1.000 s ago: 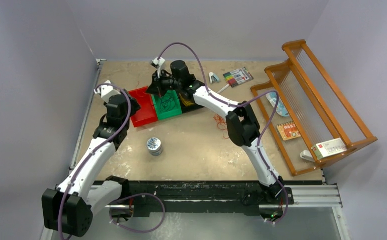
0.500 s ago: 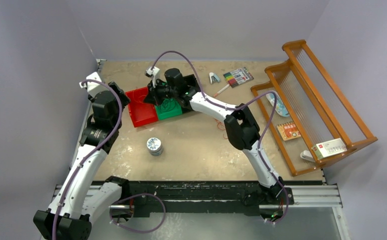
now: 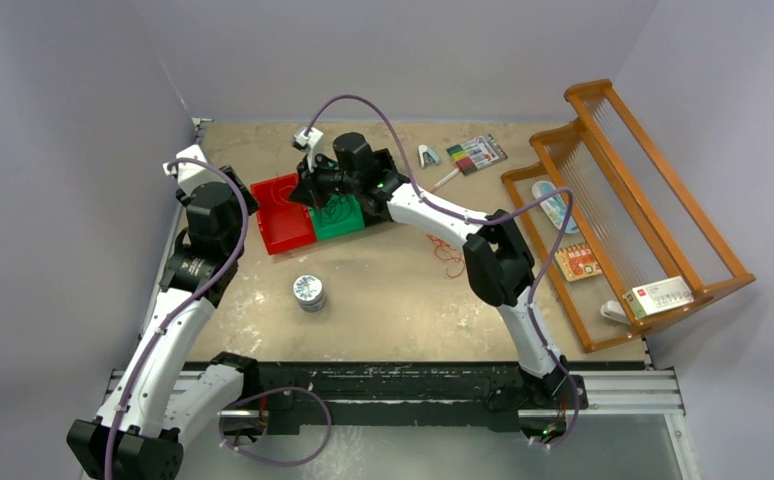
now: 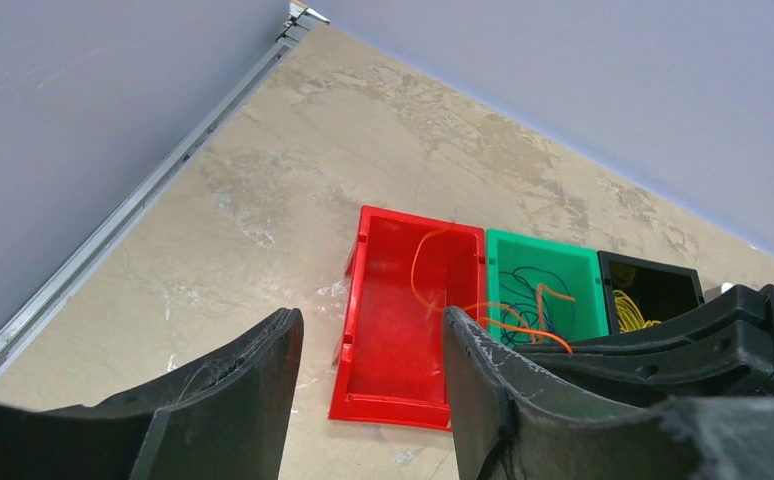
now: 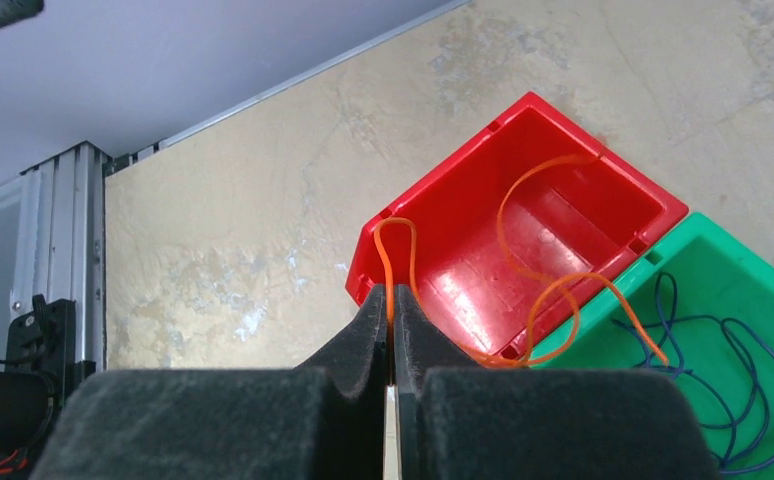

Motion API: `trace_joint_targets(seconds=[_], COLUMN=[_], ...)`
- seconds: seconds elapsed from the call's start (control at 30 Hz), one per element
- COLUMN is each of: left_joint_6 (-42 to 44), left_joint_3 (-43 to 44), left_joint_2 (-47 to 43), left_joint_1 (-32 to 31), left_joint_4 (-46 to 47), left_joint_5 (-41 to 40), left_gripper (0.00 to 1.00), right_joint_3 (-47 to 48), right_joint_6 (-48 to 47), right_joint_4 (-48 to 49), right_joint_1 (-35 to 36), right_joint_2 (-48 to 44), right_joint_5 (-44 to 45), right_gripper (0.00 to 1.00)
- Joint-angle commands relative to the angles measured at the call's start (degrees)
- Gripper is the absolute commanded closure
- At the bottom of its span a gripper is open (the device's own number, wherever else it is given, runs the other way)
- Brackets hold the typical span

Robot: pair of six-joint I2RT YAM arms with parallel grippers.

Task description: Untangle the cables

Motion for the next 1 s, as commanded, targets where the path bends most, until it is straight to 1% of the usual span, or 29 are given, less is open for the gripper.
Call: trace_joint_targets(seconds=[0.0,0.27,0.5,0.97], left_joint_6=[1.3,1.7,2.0,1.7], left_joint_3=[0.0,-0.4,-0.6,-1.0], left_joint_2=[-0.6,-1.1,-1.2,-1.3], left_joint_1=[0.3,0.3,0.4,0.7], left_joint_4=[1.4,1.3,1.1,1.2], left_joint_5=[-0.9,-1.5,-1.5,-0.9], left_gripper=[0.47,0.47,0.47,0.47], right_joint_3=[2.0,7.6,10.4,21.1], right_joint_6=[-0.3,0.7,1.4,3.9], right_joint_4=[0.2,-2.0,-2.6,-3.7], right_joint_1=[0.3,0.3,0.6,1.3], right_joint_2=[-0.5,4.4,7.3,16.4], right_joint_5=[0.9,1.3,1.0,0.6], right_gripper=[1.0,1.0,1.0,1.0])
